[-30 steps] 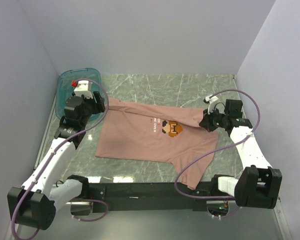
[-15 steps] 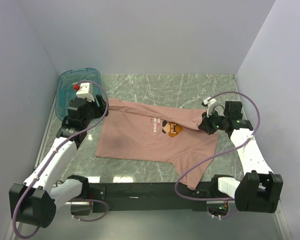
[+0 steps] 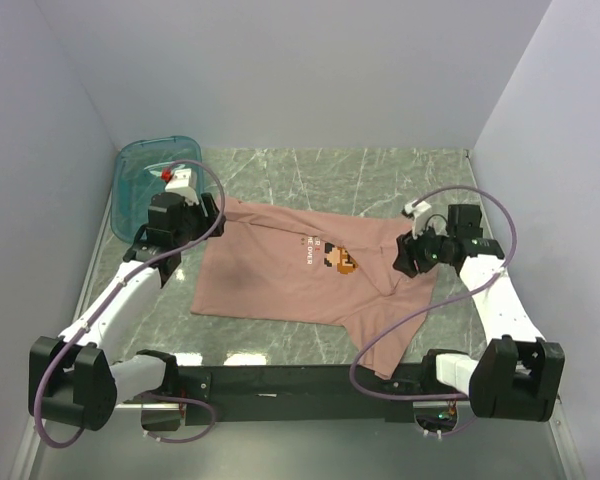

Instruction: Fold and stack the t-shirts

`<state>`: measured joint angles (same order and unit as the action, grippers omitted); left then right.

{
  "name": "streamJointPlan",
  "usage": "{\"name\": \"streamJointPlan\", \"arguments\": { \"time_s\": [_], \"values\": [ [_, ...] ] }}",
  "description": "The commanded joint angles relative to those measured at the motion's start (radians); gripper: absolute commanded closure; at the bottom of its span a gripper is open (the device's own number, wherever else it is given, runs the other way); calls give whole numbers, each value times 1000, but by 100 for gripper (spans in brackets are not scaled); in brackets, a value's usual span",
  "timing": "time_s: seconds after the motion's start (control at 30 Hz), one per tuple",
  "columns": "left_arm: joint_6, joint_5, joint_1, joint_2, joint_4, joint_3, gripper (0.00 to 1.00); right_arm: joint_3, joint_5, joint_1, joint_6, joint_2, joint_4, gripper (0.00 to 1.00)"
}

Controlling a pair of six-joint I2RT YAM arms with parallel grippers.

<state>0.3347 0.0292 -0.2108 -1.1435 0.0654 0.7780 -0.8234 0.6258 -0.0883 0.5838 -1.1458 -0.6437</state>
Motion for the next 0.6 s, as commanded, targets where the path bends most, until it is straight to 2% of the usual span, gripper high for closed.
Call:
{"name": "streamJointPlan", "arguments": {
  "time_s": [0.0, 0.13, 0.2, 0.3, 0.43, 0.57],
  "values": [
    [3, 11, 1, -2, -12, 63, 32, -126, -41, -48, -108, -47, 65, 39],
    [-2, -8, 2, -10, -1, 76, 32, -241, -81, -99, -313, -201, 120, 38],
    [1, -12, 4, -13, 1, 75, 32, -302, -215, -105, -416, -326, 141, 39],
    [13, -9, 5, -10, -3, 64, 32, -373, -297, -139, -580, -466, 151, 45],
    [18, -21, 5, 14, 1, 38, 32, -448, -307, -191, -657, -584, 168, 53],
    [23, -26, 8, 39, 8, 12, 32, -546, -302, -217, -673, -707, 145, 53]
  ]
}}
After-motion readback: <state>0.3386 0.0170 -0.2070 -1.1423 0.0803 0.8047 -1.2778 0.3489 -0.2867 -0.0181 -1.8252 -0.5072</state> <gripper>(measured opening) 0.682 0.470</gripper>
